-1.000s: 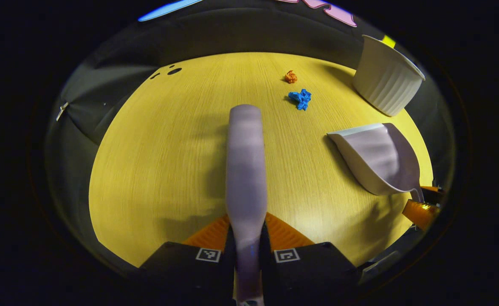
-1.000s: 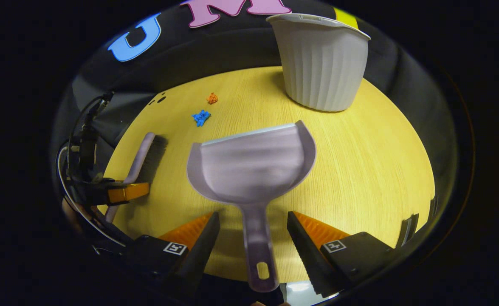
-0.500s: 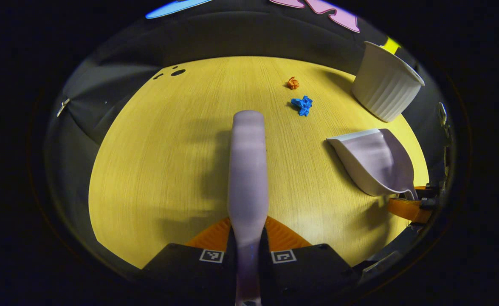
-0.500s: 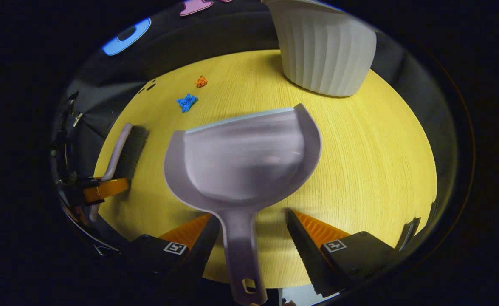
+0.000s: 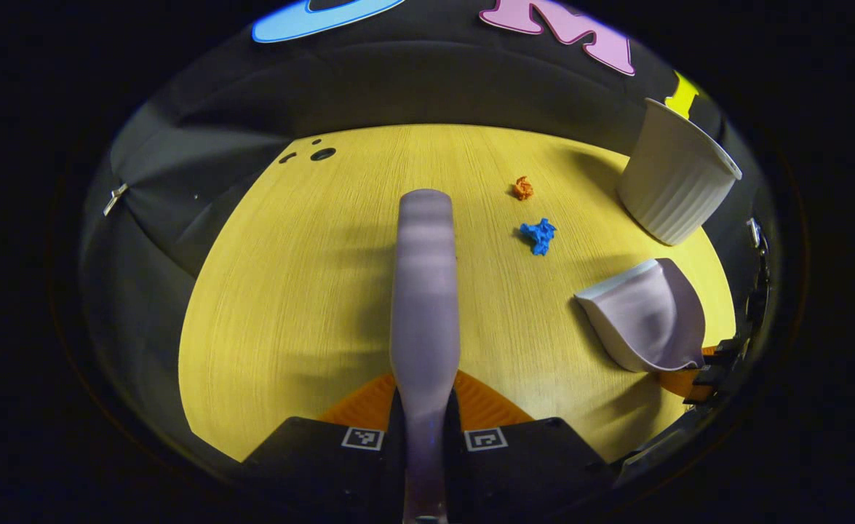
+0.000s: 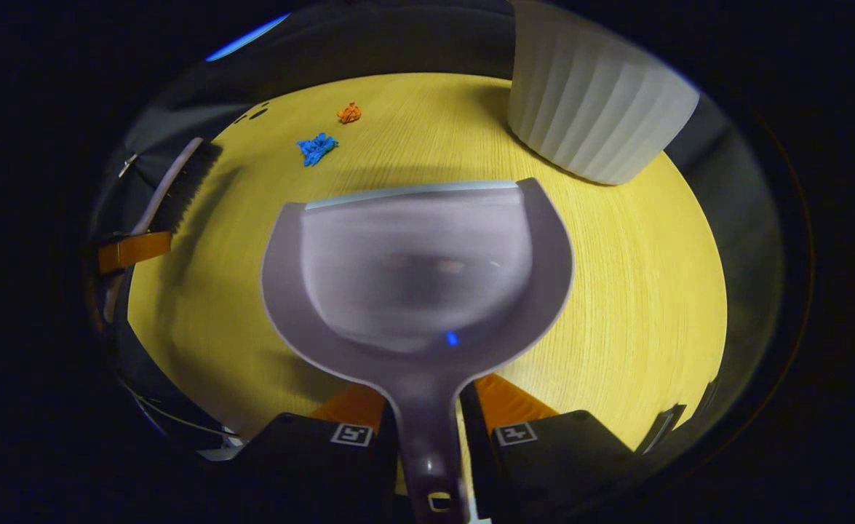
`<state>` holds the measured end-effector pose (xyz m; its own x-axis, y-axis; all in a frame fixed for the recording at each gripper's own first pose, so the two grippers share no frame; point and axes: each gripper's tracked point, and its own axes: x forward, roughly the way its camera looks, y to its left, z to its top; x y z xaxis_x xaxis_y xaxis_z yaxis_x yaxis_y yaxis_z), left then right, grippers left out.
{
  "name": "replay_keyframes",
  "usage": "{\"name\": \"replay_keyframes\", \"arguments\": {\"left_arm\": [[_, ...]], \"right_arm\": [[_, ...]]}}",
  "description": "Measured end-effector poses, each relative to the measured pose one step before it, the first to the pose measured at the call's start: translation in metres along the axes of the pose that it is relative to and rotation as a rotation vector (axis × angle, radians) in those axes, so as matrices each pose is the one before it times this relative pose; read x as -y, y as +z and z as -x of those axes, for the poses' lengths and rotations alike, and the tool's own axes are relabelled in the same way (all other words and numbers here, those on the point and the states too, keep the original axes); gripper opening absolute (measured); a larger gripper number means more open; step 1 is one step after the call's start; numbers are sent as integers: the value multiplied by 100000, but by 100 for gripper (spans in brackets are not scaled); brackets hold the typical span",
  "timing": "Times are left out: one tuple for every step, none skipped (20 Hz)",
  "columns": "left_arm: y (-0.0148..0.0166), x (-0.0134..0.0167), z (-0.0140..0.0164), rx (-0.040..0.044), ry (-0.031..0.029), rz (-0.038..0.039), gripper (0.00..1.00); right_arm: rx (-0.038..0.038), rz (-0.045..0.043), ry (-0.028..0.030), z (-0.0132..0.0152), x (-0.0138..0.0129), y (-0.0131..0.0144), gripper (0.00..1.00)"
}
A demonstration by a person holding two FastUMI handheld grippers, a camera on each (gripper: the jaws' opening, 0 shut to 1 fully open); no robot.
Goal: Pick up the small broom and dustpan from the desktop, sweep the trash into the dustpan with the broom, and then empty the trash into the garbage bin.
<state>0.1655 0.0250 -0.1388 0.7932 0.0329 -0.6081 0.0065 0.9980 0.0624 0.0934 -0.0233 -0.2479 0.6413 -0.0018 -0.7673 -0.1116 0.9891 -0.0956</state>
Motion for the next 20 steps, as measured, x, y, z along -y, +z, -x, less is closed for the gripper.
{"name": "replay_keyframes", "arguments": {"left_arm": [[584, -105, -478, 32, -119, -1179, 29], [978, -173, -745, -8, 111, -2017, 26], [1231, -193, -813, 89, -68, -2464, 26], [1330, -71, -1068, -112, -323, -1606, 26], [1649, 0, -1469, -855, 47, -1682, 26], [938, -104, -866, -485, 120, -1914, 26], [1732, 135, -1614, -216, -198, -3805, 26], [943, 168, -962, -445, -358, -2308, 26], [1234, 256, -1281, -169, -597, -3416, 26], [1201, 187, -1052, 159, -358, -4605, 26], [1300, 144, -1088, 1001, 505, -6513, 26], [823, 279, -881, -598, 4, -5998, 26], [667, 520, -605, -923, -1280, -5109, 26], [492, 554, -456, -580, -684, -3388, 26], [840, 611, -396, 824, -35, -4882, 26], [372, 659, -263, 813, -590, -1278, 26], [91, 676, 99, -370, -855, -697, 29], [433, 591, -94, 579, -1947, -2389, 27], [207, 1252, 263, 946, -4100, -2804, 24], [218, 1442, 346, -325, -5498, -4622, 27]], "right_arm": [[-1180, 260, 1118, 77, -34, -69, 48], [-487, 1436, 1285, 44, -18, -50, 41], [18, 2554, 2091, 239, 33, 22, 32], [92, 1113, 1589, -104, 36, -14, 44], [249, 3477, 1702, 31, 270, -200, 37], [-316, 2448, 1215, 140, 135, -103, 36], [934, 3302, 996, 434, 266, 0, 35], [830, 4001, 219, 294, 542, 103, 35], [126, 2879, 80, -29, 488, 83, 35], [20, 2353, 96, 201, 302, -11, 35], [573, 1365, 162, 61, 450, 164, 35], [261, 1522, 167, -82, 362, 95, 35], [483, 1751, 565, -70, 210, 206, 35], [380, 1325, 479, -68, 156, 15, 35], [-194, 2016, 1766, -189, 113, -62, 35], [131, 932, 916, -130, 79, 41, 35], [40, 475, 406, -61, 144, -64, 35], [-238, 157, 347, -174, 117, -1, 35], [-708, 109, 497, -17, -9, -63, 35], [-180, 191, 373, -90, 11, 78, 35]]}}
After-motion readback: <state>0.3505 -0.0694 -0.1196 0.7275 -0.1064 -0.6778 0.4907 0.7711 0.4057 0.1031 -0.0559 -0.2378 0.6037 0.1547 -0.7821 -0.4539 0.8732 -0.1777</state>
